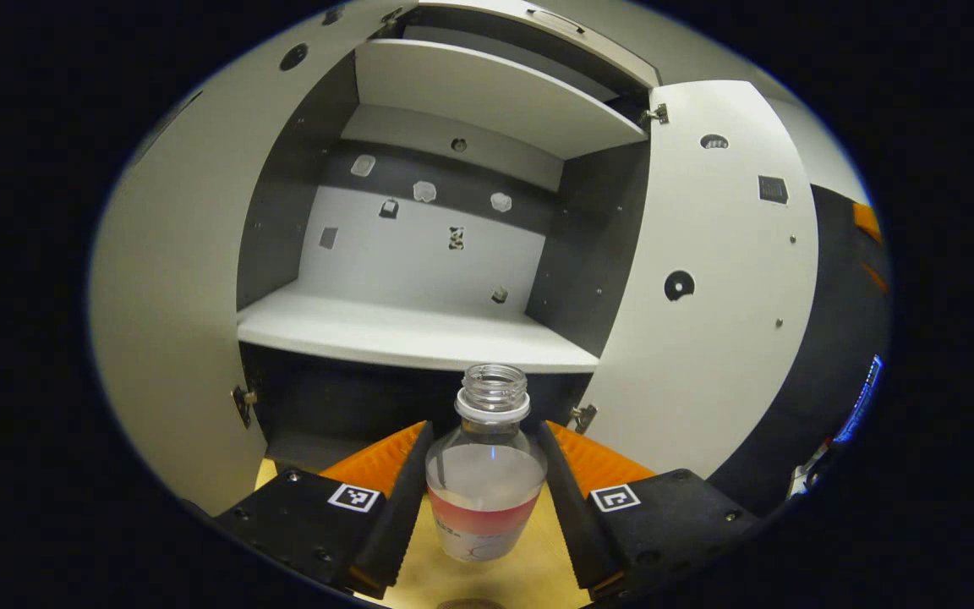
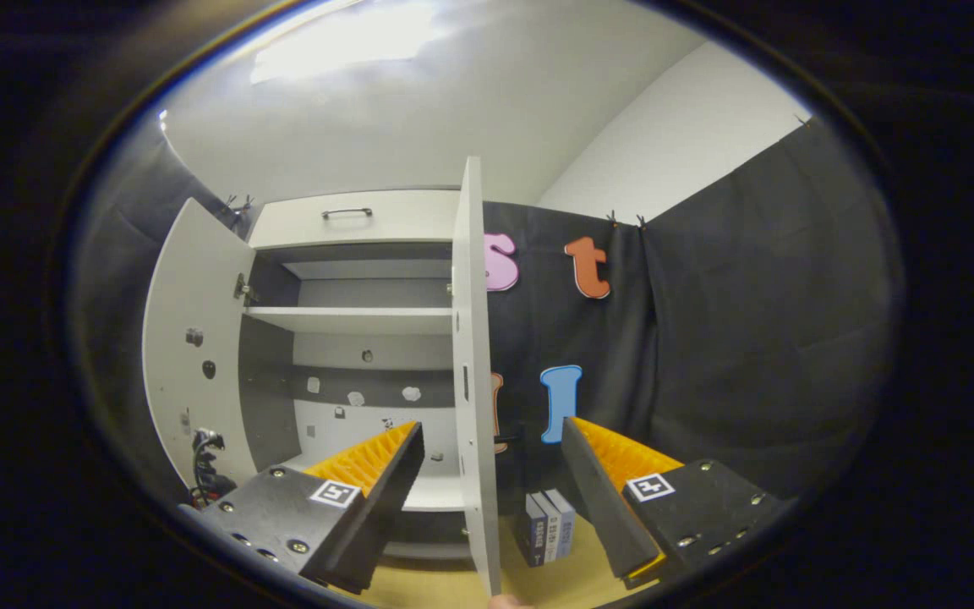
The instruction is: Grasp the bottle in the cabinet with the left hand and place it on the coaster, then close the right door with the right hand and the left door with the left hand.
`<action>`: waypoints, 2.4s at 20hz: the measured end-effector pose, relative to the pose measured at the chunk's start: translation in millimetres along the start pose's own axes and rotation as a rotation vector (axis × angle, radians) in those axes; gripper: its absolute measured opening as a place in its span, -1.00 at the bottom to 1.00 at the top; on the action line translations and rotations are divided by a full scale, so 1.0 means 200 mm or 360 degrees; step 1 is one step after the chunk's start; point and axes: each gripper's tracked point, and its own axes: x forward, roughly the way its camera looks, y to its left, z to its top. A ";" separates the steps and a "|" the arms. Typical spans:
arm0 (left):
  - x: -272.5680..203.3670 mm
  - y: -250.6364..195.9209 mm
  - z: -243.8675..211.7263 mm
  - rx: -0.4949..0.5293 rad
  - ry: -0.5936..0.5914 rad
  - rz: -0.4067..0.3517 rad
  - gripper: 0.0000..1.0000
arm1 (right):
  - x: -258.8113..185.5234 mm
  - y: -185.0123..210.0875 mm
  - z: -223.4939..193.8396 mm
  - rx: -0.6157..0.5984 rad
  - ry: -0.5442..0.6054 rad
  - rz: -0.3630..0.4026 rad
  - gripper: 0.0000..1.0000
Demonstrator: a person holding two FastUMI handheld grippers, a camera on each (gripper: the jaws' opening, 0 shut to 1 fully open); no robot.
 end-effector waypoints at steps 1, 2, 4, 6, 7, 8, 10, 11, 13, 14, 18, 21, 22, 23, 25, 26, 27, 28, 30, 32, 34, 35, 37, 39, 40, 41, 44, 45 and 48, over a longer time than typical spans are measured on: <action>-0.02 0.01 -0.08 -0.0023 0.0028 0.0013 0.52 | 0.00 -0.01 -0.01 0.0002 0.0000 -0.0002 0.97; -0.03 0.03 -0.16 -0.0044 0.0061 0.0031 0.52 | 0.01 -0.02 -0.01 0.0004 0.0001 -0.0004 0.97; -0.05 0.06 -0.30 -0.0066 0.0122 0.0074 0.52 | 0.01 -0.03 -0.02 0.0005 0.0007 -0.0002 0.97; -0.08 0.07 -0.44 -0.0084 0.0197 0.0102 0.52 | 0.02 -0.04 -0.02 0.0005 0.0012 0.0002 0.97; -0.09 0.08 -0.50 -0.0089 0.0230 0.0117 0.53 | 0.02 -0.04 -0.03 0.0005 0.0014 0.0002 0.97; -0.10 0.09 -0.55 -0.0094 0.0261 0.0131 0.53 | 0.01 -0.04 -0.02 0.0006 0.0014 0.0003 0.97; -0.13 0.09 -0.66 -0.0113 0.0316 0.0155 0.53 | 0.02 -0.05 -0.02 0.0007 0.0015 0.0000 0.97; -0.14 0.09 -0.71 -0.0111 0.0344 0.0166 0.53 | 0.01 -0.06 -0.02 0.0009 0.0016 -0.0002 0.97; -0.17 0.10 -0.81 -0.0085 0.0399 0.0197 0.58 | 0.01 -0.08 -0.03 0.0011 0.0020 -0.0006 0.97; -0.18 0.11 -0.84 -0.0061 0.0422 0.0212 0.53 | 0.01 -0.09 -0.02 0.0011 0.0022 -0.0009 0.97; -0.18 0.14 -0.91 -0.0028 0.0420 0.0281 0.53 | 0.01 -0.10 -0.03 0.0008 0.0032 -0.0006 0.87; -0.18 0.15 -0.96 -0.0048 0.0437 0.0309 0.53 | 0.00 -0.10 -0.03 -0.0003 0.0031 0.0007 0.97; -0.18 0.16 -0.97 -0.0044 0.0434 0.0315 0.53 | 0.00 -0.10 -0.03 -0.0009 0.0029 0.0012 0.97; -0.18 0.16 -0.97 -0.0030 0.0421 0.0319 0.58 | 0.01 -0.09 -0.03 -0.0015 0.0029 0.0018 0.97; -0.22 0.13 -0.99 -0.0020 0.0391 0.0330 0.54 | 0.01 -0.09 -0.03 -0.0020 0.0028 0.0029 0.97; -0.23 0.13 -0.99 -0.0019 0.0389 0.0334 0.53 | 0.01 -0.08 -0.03 -0.0020 0.0031 0.0035 0.97; -0.24 0.11 -1.00 -0.0017 0.0393 0.0327 0.54 | 0.01 -0.08 -0.04 -0.0021 0.0035 0.0040 0.97; -0.25 0.10 -1.00 -0.0012 0.0407 0.0320 0.55 | 0.01 -0.08 -0.04 -0.0023 0.0038 0.0044 0.97; -0.28 0.08 -1.01 0.0010 0.0426 0.0303 0.62 | 0.02 -0.08 -0.06 -0.0024 0.0047 0.0053 0.97; -0.30 0.06 -1.02 0.0015 0.0446 0.0289 0.58 | 0.02 -0.07 -0.07 -0.0022 0.0058 0.0058 0.97; -0.30 0.05 -1.00 0.0013 0.0453 0.0290 0.58 | 0.03 -0.07 -0.09 -0.0012 0.0071 0.0063 0.97; -0.31 0.05 -1.01 0.0014 0.0458 0.0292 0.58 | 0.03 -0.07 -0.09 -0.0007 0.0076 0.0066 0.97; -0.32 0.04 -0.99 0.0022 0.0464 0.0287 0.57 | 0.03 -0.07 -0.10 -0.0002 0.0076 0.0065 0.97; -0.33 0.03 -0.97 0.0044 0.0460 0.0287 0.57 | 0.04 -0.08 -0.11 0.0005 0.0080 0.0065 0.87; -0.33 0.01 -0.95 0.0049 0.0450 0.0284 0.57 | 0.04 -0.08 -0.11 0.0008 0.0082 0.0065 0.87; -0.34 0.00 -0.93 0.0049 0.0433 0.0277 0.57 | 0.04 -0.08 -0.12 0.0010 0.0084 0.0066 0.87; -0.35 0.00 -0.93 0.0051 0.0443 0.0281 0.57 | 0.04 -0.08 -0.13 0.0016 0.0086 0.0061 0.87; -0.35 0.00 -0.93 0.0053 0.0444 0.0282 0.58 | 0.04 -0.08 -0.12 0.0019 0.0084 0.0060 0.87; -0.37 0.00 -0.95 0.0075 0.0469 0.0290 0.57 | 0.05 -0.10 -0.12 0.0021 0.0081 0.0055 0.87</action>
